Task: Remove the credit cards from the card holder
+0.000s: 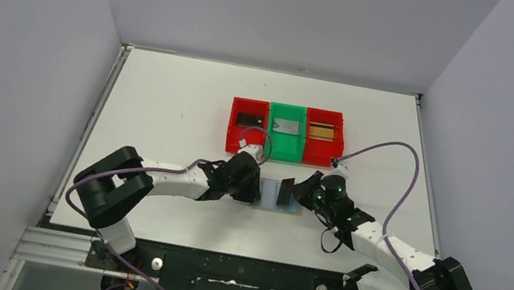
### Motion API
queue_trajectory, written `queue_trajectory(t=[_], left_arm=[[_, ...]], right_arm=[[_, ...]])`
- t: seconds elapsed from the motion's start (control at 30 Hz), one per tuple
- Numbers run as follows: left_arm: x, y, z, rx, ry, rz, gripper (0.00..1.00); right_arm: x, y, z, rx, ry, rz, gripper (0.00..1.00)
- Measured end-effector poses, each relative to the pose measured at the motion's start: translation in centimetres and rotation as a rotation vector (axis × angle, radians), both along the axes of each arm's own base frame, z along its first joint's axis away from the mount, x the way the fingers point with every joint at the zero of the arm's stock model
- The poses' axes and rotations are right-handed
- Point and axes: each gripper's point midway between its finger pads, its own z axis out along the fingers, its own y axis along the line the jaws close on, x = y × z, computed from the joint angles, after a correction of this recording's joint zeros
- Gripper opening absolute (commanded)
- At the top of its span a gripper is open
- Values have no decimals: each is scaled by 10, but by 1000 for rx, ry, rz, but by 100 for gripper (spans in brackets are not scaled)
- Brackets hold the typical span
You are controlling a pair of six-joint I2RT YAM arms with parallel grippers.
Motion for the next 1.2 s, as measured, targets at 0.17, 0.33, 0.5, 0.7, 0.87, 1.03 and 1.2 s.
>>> queue_trajectory(t=[0.17,0.33,0.5,0.7,0.87,1.03,1.2], left_arm=[[-3,6,6,15,-4,-3,42],[4,10,41,-24,-75,14,53],[34,48,99,-114,-189,131,62],[57,137,115,-103,-239,337,71],[57,182,111,-46,-225,415,75],[47,201,102,20,-179,429,78],[40,210,108,69,-186,417,83]], right_arm=[[1,-2,16,-7,-63,17,0],[2,-4,29,-24,-131,47,0],[5,-4,55,-35,-253,84,0],[6,5,74,-84,-390,158,0],[-3,27,72,-235,-492,303,0],[5,50,88,-404,-643,421,0],[27,62,106,-562,-779,486,0]])
